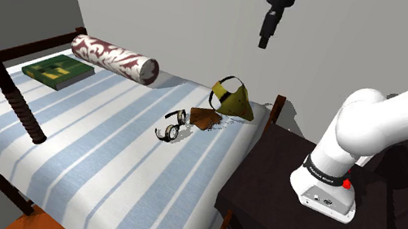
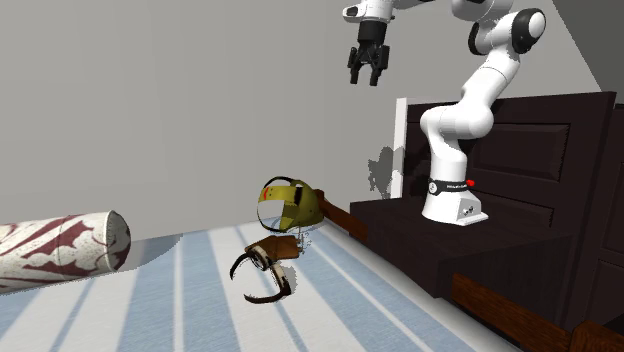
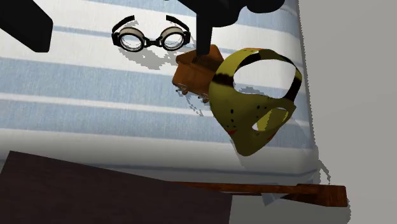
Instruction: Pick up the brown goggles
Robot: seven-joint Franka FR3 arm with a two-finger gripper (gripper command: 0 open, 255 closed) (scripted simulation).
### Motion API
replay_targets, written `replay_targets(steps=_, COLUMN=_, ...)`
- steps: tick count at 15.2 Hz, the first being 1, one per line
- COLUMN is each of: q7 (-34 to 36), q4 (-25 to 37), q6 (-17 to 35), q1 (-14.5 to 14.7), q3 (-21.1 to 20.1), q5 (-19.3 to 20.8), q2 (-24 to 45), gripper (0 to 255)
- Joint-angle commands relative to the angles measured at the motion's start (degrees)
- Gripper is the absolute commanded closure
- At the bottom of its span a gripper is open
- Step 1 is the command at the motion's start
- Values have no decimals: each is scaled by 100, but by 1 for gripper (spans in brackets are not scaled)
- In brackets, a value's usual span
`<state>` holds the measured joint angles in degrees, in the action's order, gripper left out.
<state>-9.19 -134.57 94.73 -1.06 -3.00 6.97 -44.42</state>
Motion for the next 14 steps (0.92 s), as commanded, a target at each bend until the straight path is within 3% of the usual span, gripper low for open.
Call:
replay_targets(steps=1, q7=0, q4=0, q6=0, q1=0, q3=0, q5=0, q2=0, gripper=0)
replay_targets(steps=14, q7=265, q4=-151, q6=2251, q1=-74, q3=58, q5=8, q2=2266, gripper=0)
